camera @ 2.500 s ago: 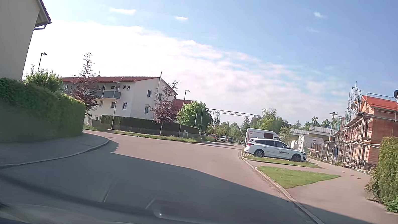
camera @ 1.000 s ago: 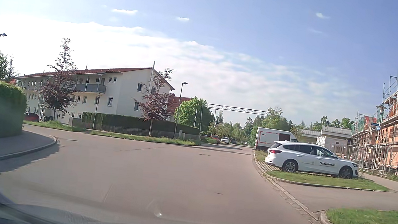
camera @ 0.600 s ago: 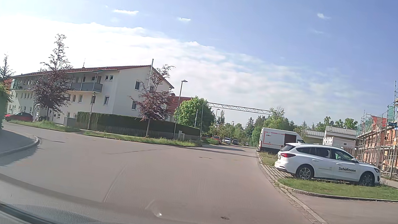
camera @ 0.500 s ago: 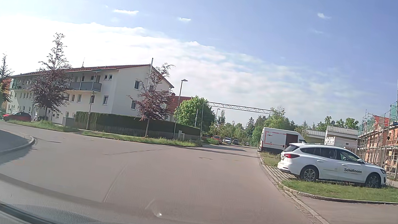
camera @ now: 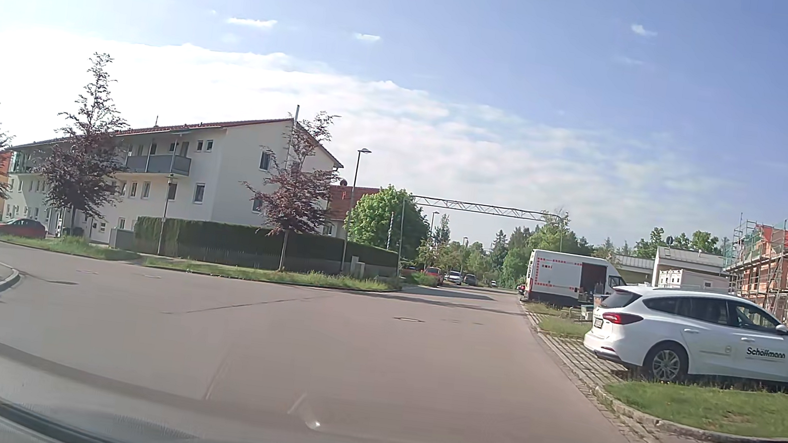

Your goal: Follow the waypoints while adhering to traffic rules and regulations

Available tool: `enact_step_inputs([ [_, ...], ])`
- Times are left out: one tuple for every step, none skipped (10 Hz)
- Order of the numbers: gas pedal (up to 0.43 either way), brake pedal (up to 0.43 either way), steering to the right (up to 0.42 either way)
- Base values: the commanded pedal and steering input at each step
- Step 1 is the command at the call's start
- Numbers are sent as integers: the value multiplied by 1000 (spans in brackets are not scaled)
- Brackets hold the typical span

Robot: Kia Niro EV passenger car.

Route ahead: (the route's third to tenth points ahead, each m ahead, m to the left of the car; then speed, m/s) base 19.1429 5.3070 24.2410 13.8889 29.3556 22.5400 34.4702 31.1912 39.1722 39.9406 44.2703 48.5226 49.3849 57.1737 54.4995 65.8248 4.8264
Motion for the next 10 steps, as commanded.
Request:
enact_step_inputs([
  [0, 24, -6],
  [0, 0, -8],
  [0, 0, -9],
  [0, 0, -9],
  [0, 0, -9],
  [0, 0, -12],
  [0, 0, -16],
  [0, 0, -23],
  [0, 0, -30],
  [0, 0, -35],
])
